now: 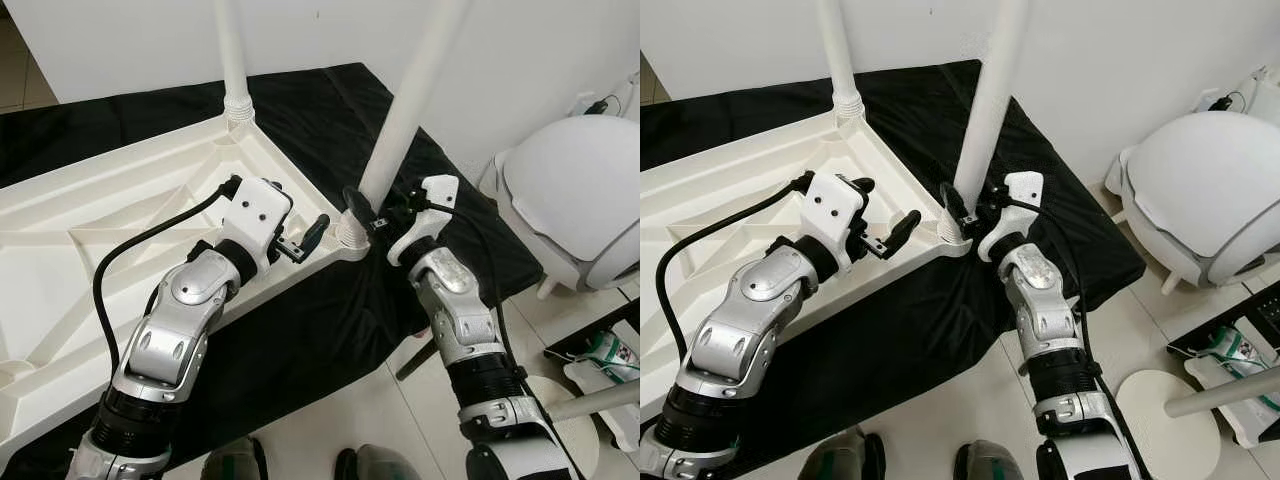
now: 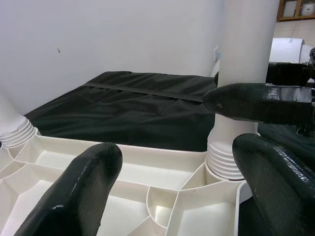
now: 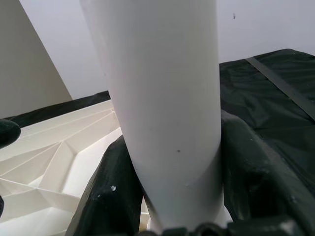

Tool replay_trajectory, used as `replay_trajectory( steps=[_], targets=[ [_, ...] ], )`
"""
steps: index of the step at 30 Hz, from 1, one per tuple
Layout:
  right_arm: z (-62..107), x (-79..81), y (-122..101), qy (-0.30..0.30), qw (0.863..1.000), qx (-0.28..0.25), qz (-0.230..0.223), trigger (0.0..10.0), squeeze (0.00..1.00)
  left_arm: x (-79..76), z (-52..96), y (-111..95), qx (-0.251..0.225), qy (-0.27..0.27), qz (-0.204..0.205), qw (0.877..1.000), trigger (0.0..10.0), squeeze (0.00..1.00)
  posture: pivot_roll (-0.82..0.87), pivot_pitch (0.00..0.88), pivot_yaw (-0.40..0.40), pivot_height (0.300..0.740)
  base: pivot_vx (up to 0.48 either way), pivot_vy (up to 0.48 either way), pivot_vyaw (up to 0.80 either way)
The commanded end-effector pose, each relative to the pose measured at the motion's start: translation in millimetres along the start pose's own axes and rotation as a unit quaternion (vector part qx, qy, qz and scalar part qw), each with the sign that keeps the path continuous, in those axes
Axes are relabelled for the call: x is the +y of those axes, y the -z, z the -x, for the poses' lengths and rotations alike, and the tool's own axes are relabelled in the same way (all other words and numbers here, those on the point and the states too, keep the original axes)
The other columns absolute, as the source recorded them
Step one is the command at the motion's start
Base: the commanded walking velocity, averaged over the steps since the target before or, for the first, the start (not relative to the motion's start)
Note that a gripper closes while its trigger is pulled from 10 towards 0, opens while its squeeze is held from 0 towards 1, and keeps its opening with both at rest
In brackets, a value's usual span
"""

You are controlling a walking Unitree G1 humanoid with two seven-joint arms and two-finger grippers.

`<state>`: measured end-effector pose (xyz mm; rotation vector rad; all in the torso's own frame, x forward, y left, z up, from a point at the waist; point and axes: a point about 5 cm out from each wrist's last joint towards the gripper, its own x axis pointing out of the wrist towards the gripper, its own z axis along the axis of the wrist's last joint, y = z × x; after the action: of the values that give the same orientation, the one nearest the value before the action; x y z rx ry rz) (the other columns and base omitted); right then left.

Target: Building children table

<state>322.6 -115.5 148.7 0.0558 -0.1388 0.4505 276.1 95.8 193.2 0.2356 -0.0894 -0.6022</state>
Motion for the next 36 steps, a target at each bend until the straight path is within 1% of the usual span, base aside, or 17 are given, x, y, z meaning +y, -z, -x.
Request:
replay_trajectory(
  steps=[1,8,9,13,19,26,29,30,36],
  targets=[
    [21.6,-9.5,45.5,0.038,0.993,0.109,-0.024,10.0,0.0,-3.3,1.0,-2.9,-0.004,0.011,-0.002,1.0,10.0,0.0,0.0,0.06,-0.006,0.74,0.0,0.0,0.0],
    [15.5,-6.4,42.5,0.028,0.994,0.108,-0.009,10.0,0.0,-4.1,0.3,-2.9,-0.004,0.014,-0.002,1.0,10.0,0.0,-0.01,0.06,-0.001,0.74,0.0,0.0,0.0],
    [9.5,-4.5,39.3,0.018,0.994,0.107,0.003,10.0,0.0,-4.5,-0.1,-3.0,-0.004,0.015,-0.002,1.0,10.0,0.0,-0.01,0.06,-0.003,0.74,0.0,0.0,0.0],
    [2.7,-3.7,35.1,0.01,0.994,0.105,0.014,10.0,0.0,-4.4,-0.2,-3.2,-0.004,0.014,-0.002,1.0,10.0,0.0,0.0,0.06,-0.005,0.74,0.0,0.0,0.0],
    [-0.1,-2.4,33.1,0.008,0.995,0.101,0.008,10.0,0.0,-4.1,0.8,-3.4,-0.004,0.01,-0.002,1.0,10.0,0.0,0.01,0.059,-0.014,0.74,0.0,0.0,0.0],
    [7.0,5.4,41.0,-0.004,0.994,0.108,0.006,10.0,0.0,-4.2,2.6,-3.3,-0.004,0.006,0.0,1.0,10.0,0.0,0.0,0.06,-0.016,0.74,0.0,0.0,0.0],
    [13.0,7.0,45.9,-0.006,0.993,0.112,0.024,10.0,0.0,-4.2,1.8,-3.4,-0.004,0.007,0.0,1.0,10.0,0.0,0.0,0.061,-0.014,0.74,0.0,0.0,0.0],
    [14.5,7.5,47.2,-0.005,0.993,0.114,0.023,10.0,0.0,-4.3,1.6,-3.5,-0.005,0.008,0.0,1.0,10.0,0.0,0.0,0.06,-0.012,0.74,0.0,0.0,0.0],
    [14.1,6.1,46.1,0.0,0.993,0.113,0.024,10.0,0.0,-4.8,1.0,-3.9,-0.006,0.011,0.0,1.0,10.0,0.0,0.0,0.06,-0.01,0.74,0.0,0.0,0.0]
  ],
)
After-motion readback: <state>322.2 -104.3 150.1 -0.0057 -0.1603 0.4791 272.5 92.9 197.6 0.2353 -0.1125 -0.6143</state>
